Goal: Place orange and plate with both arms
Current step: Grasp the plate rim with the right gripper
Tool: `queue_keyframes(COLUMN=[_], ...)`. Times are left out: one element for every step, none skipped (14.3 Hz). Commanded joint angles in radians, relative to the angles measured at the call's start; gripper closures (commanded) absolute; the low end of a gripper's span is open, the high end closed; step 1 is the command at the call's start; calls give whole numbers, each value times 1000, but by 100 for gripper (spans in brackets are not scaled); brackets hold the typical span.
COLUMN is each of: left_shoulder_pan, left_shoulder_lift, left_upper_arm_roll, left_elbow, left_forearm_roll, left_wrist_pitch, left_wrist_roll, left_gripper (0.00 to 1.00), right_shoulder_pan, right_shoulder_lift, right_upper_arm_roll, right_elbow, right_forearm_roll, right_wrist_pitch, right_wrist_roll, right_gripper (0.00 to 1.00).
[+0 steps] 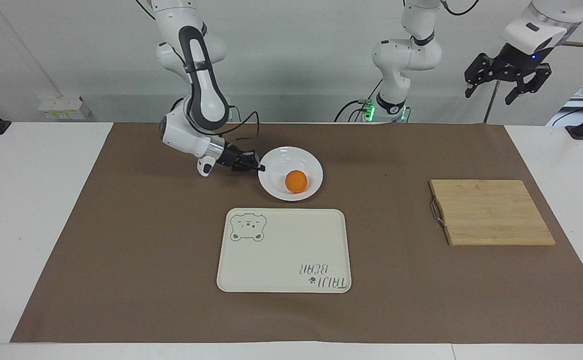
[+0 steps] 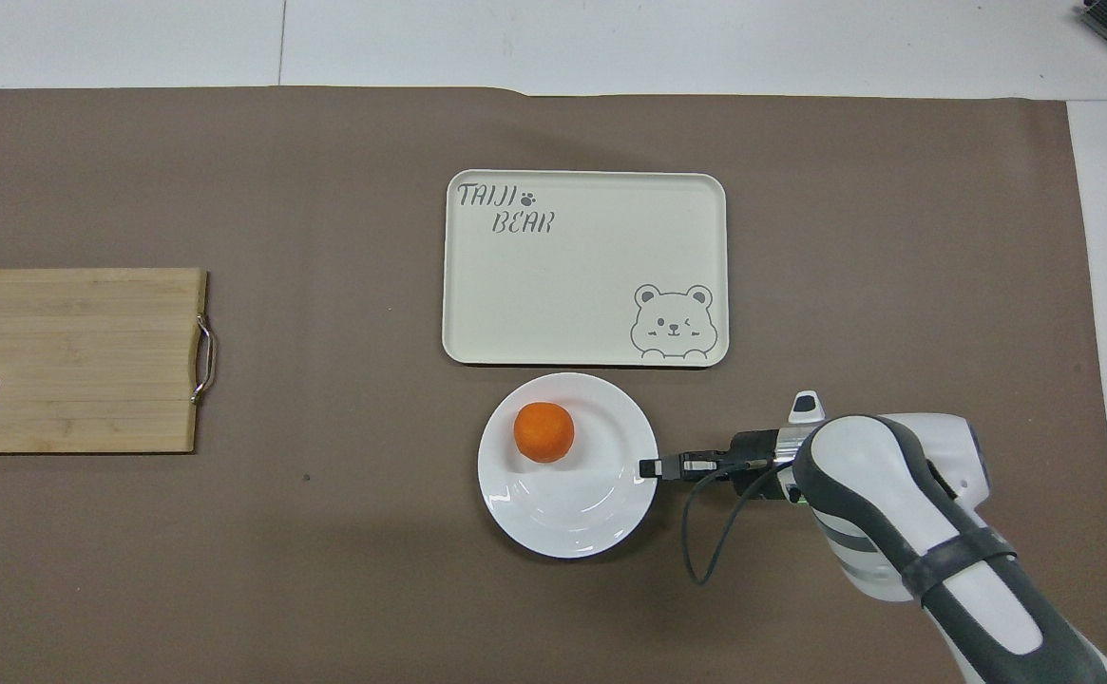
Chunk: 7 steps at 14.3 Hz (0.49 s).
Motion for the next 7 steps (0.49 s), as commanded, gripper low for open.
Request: queue_keyframes(left_shoulder_pan=[10,10,10,10,10,10,10], left_shoulder_lift=[-24,-24,-24,-24,-24,-24,-22], left_upper_arm_roll=[-6,-6,-7,-6,-6,-6,-7], left_elbow=[-26,-26,-26,-26,-26,-26,-26], left_forearm_roll=[12,12,12,12,12,12,12], left_wrist_pitch=[5,5,5,5,5,5,5], left_wrist_roll=[11,10,11,11,11,11,11], left_gripper=[0,0,0,0,0,0,0], right_shoulder_pan=[5,5,-2,-3,-6,-8,-12], right_shoulder_lift=[12,12,11,3,-1,-2,-2], right_upper_arm_roll=[-1,-1,-1,-1,-1,-1,-3], right_elbow=[21,24,28,33,34,37,45], right_forearm_roll=[63,76,91,96,96,96,96], right_wrist_pitch=[-9,-30,-50,-55,-60,-73,-89], right_wrist_roll=[-44,-46,-46,-44,-44,-46,-46], right_gripper=[100,100,100,100,100,100,100])
